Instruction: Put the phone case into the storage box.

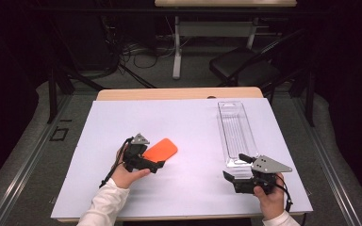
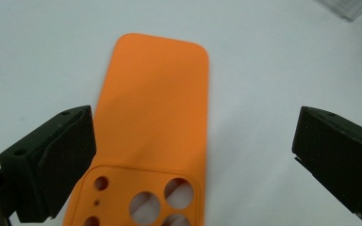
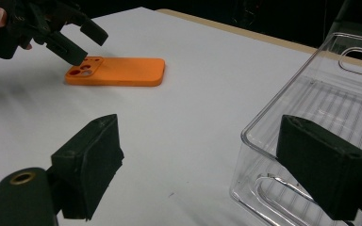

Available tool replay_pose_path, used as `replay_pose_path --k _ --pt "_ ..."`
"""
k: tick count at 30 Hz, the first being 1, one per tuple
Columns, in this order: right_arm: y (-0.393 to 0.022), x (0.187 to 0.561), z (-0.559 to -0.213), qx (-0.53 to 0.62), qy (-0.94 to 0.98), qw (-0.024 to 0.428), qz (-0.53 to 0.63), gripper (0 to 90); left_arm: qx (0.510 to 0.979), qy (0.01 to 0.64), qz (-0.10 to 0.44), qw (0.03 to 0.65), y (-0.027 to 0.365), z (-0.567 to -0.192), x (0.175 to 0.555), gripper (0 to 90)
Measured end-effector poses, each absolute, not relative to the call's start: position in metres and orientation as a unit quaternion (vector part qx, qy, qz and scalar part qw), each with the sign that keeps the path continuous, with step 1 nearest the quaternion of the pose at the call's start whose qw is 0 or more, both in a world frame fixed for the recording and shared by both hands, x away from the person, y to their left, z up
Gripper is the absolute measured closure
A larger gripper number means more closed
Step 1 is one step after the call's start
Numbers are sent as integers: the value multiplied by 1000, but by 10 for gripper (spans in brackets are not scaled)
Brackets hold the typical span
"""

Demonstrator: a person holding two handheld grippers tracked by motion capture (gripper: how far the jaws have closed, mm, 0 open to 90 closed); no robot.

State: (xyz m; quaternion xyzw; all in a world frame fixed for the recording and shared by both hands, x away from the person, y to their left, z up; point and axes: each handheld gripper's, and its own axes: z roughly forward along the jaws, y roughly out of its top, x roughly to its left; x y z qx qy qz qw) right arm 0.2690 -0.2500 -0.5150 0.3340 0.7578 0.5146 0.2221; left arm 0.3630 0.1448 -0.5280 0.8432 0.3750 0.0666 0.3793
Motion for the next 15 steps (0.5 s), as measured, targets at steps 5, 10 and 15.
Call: replay_pose_path --k 5,10,15 --pt "-248 270 -516 334 759 221 514 140 844 365 58 388 142 -531 371 4" --pt "-248 270 -517 336 760 221 511 140 852 365 66 371 139 -534 381 4" --pt "-248 270 -517 336 760 221 510 140 862 368 85 339 140 -542 390 4"
